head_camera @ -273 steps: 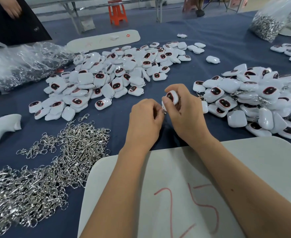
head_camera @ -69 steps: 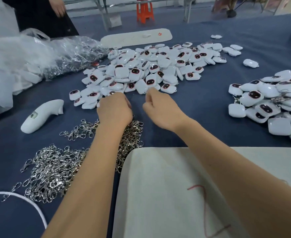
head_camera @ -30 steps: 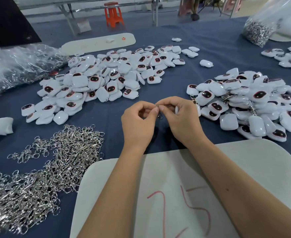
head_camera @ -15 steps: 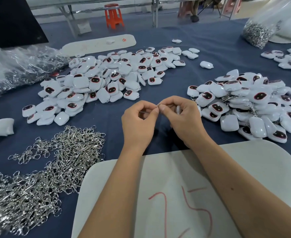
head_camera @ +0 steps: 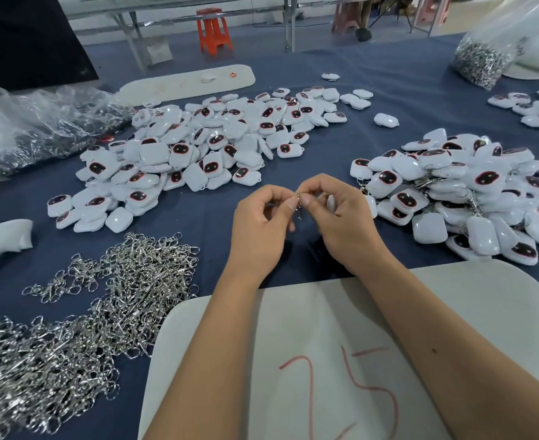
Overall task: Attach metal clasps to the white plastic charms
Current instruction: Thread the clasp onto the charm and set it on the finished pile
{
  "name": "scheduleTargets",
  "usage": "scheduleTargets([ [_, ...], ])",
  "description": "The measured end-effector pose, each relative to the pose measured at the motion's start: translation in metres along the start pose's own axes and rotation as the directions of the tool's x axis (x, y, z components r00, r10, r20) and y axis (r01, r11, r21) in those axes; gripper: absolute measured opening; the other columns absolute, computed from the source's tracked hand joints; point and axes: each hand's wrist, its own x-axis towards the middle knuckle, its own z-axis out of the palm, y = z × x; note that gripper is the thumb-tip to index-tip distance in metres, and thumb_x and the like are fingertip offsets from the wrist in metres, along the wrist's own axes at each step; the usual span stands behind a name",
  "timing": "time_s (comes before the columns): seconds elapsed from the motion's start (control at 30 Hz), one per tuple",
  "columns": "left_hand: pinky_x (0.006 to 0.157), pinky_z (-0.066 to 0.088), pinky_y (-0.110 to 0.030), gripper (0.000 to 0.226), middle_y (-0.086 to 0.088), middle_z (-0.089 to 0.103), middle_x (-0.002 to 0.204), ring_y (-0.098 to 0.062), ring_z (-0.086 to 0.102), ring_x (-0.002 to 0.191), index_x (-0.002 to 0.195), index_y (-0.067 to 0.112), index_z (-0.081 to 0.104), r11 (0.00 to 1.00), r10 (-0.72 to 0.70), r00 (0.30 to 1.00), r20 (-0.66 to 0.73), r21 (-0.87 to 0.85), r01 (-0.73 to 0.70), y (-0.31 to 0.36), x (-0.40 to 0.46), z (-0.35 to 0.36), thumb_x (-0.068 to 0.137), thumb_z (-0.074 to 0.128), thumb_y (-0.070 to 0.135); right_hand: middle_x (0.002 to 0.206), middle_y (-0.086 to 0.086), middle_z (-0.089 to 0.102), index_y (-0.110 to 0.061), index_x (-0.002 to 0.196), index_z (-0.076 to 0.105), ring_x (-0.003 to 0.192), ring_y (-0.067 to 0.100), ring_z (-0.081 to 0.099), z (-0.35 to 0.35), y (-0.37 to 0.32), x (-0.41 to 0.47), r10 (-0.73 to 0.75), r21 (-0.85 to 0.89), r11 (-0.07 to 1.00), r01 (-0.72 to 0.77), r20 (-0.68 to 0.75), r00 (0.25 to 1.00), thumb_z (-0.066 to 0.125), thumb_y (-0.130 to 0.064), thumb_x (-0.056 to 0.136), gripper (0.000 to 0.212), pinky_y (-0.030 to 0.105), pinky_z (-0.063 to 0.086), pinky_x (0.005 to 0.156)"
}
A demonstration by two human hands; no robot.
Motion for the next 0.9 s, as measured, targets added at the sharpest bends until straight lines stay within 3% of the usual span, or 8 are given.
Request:
scheduleTargets([
  [0.2, 0.062, 0.048, -0.028, 0.014, 0.001, 0.060, 0.062, -0.012, 0.054, 0.059, 0.092, 0.009, 0.068, 1.000, 0.016, 1.000, 0.009, 0.009, -0.016, 0.0027, -0.0022, 0.0027, 0.102, 0.058, 0.009, 0.065, -0.021, 0.058, -0.012, 0.089, 0.070, 0.062, 0.005, 0.043, -0.0009, -0.0015, -0.0004, -0.015, -0.003, 1.000, 0.015, -0.006, 1.000, 0.063, -0.003, 0.100, 0.016, 0.014, 0.038, 0.062],
  [0.4, 0.063, 0.046, -0.022, 0.015, 0.008, 0.061, 0.064, -0.009, 0.056, 0.060, 0.090, 0.010, 0.066, 0.997, 0.033, 0.999, 0.016, 0.068, -0.034, 0.0017, -0.0024, 0.0030, 0.102, 0.057, 0.009, 0.083, -0.004, 0.072, -0.008, 0.089, 0.073, 0.076, 0.006, 0.061, 0.0032, -0.0030, -0.0028, -0.115, -0.163, 0.981, 0.101, -0.078, 0.990, 0.065, 0.001, 0.095, 0.014, 0.015, 0.045, 0.075],
  [0.53, 0.067, 0.051, -0.027, 0.016, 0.012, 0.064, 0.072, -0.013, 0.062, 0.068, 0.086, 0.021, 0.065, 0.976, 0.114, 0.993, -0.037, 0.192, -0.104, -0.0019, -0.0017, 0.0026, 0.098, 0.061, 0.011, 0.084, -0.001, 0.070, -0.006, 0.088, 0.072, 0.076, 0.010, 0.060, 0.0033, -0.0031, -0.0029, -0.212, -0.274, 0.944, 0.181, -0.088, 0.973, 0.066, 0.002, 0.093, 0.012, 0.017, 0.046, 0.072],
  [0.63, 0.067, 0.049, -0.022, 0.017, 0.012, 0.064, 0.073, -0.012, 0.062, 0.069, 0.085, 0.024, 0.064, 0.971, 0.137, 0.989, -0.053, 0.206, -0.124, -0.0040, -0.0019, 0.0037, 0.098, 0.060, 0.013, 0.084, -0.001, 0.070, -0.006, 0.088, 0.072, 0.077, 0.011, 0.059, 0.0034, -0.0038, -0.0028, -0.222, -0.281, 0.941, 0.187, -0.097, 0.970, 0.067, 0.002, 0.093, 0.011, 0.014, 0.044, 0.072],
  [0.9, 0.068, 0.040, -0.019, 0.010, 0.003, 0.063, 0.082, -0.018, 0.059, 0.076, 0.092, 0.012, 0.061, 0.927, 0.244, 0.965, -0.094, 0.316, -0.204, -0.0030, -0.0036, 0.0091, 0.099, 0.055, 0.008, 0.083, -0.001, 0.070, -0.007, 0.087, 0.074, 0.072, 0.015, 0.058, 0.0032, -0.0055, -0.0036, -0.244, -0.272, 0.940, 0.205, -0.120, 0.962, 0.071, 0.002, 0.092, 0.010, 0.020, 0.044, 0.068],
])
